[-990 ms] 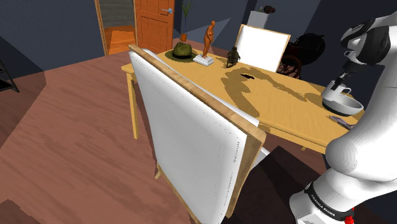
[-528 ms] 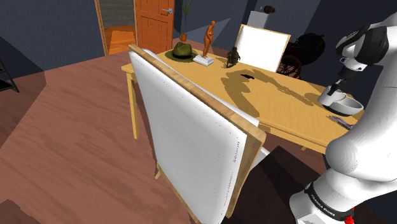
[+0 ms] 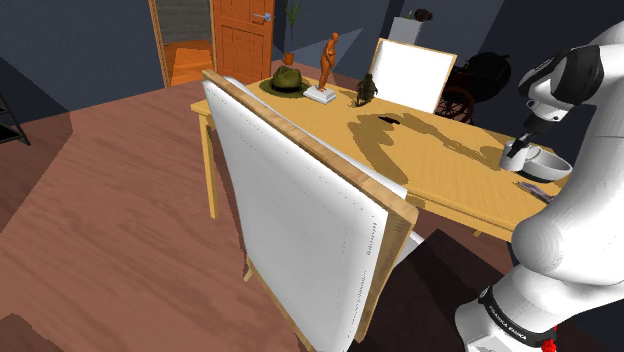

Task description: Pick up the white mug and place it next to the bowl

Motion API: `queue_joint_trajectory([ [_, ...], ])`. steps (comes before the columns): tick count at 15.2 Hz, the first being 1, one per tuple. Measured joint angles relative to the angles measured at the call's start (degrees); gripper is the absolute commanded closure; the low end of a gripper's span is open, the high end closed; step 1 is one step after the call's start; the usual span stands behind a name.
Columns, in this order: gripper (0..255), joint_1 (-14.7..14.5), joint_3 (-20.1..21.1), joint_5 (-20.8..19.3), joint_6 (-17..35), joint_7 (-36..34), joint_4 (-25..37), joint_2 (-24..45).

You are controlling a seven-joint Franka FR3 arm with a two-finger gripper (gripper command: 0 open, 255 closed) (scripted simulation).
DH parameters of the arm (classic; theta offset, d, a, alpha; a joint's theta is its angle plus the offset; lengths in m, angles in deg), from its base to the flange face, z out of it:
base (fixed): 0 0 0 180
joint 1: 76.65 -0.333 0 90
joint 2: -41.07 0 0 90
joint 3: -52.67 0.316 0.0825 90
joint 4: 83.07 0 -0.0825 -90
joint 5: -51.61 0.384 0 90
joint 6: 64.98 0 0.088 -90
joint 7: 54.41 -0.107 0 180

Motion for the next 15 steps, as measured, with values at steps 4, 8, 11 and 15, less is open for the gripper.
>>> queue_joint_trajectory([
  [4,255,0.0,0.1,0.1,0.3,0.1,-0.3,0.1],
  [8,0,0.1,0.0,0.1,0.4,0.1,-0.3,0.3],
  [11,0,0.1,0.0,0.1,0.5,0.1,-0.5,0.3],
  [15,0,0.1,-0.5,-0.7,-1.5,-0.3,0.7,-0.7],
])
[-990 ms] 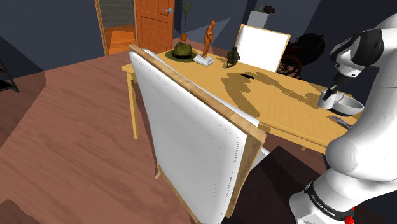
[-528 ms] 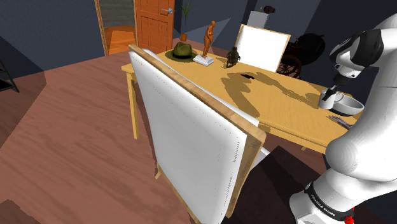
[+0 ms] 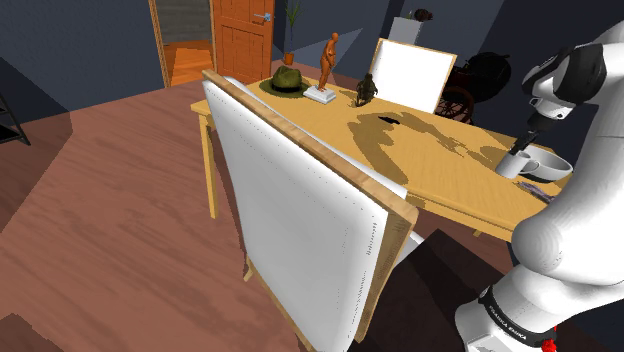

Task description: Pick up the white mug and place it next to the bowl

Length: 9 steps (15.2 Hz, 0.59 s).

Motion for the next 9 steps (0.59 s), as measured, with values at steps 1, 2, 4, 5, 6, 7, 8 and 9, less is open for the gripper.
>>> queue_joint_trajectory([
  [1,0,0.0,-0.3,-0.5,-1.4,-0.3,0.9,-0.6],
  [2,0,0.0,-0.4,-0.8,-2.6,-0.6,2.0,-0.9],
  [4,0,-0.2,-0.6,-1.2,-3.6,-0.9,2.5,-1.5],
  [5,0,-0.2,-0.6,-1.2,-3.8,-0.9,2.6,-1.5],
  [6,0,-0.2,-0.7,-1.3,-3.9,-0.9,2.6,-1.6],
  [7,0,-0.1,-0.7,-1.3,-3.9,-0.9,2.7,-1.6],
  [8,0,-0.1,-0.7,-1.3,-4.0,-0.9,2.7,-1.6],
  [9,0,-0.1,-0.7,-1.3,-4.0,-0.9,2.7,-1.6],
])
